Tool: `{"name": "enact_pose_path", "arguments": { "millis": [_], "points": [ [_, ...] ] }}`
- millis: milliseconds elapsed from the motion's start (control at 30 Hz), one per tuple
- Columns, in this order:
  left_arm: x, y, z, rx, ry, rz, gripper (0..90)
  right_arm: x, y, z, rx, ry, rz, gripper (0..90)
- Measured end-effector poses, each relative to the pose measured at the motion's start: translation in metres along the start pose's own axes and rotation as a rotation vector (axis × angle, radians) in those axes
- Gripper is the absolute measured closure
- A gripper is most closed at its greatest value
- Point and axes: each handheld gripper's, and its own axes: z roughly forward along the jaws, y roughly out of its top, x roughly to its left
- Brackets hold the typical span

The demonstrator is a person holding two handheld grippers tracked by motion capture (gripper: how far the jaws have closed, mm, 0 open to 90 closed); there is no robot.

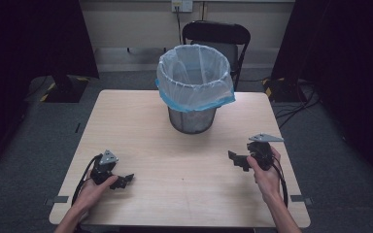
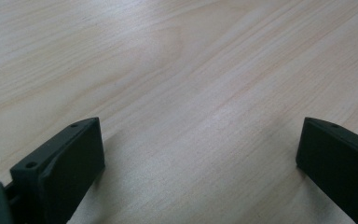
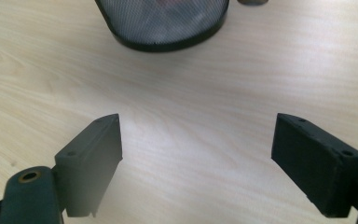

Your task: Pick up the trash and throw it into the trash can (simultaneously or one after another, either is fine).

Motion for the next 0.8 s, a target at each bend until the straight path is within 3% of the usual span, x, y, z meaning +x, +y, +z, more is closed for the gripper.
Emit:
{"name": "enact_pose_path", "arguments": {
  "millis": [400, 800],
  "points": [
    [0.0, 0.0, 0.0, 0.0, 0.003, -0.004, 0.4, -0.009, -0.035, 0.011, 0.095, -0.039, 0.015, 16.0],
    [-0.001, 0.0, 0.0, 0.0, 0.009, -0.008, 0.4, -0.015, -0.051, 0.025, 0.163, -0.082, 0.024, 16.0]
  ]
}}
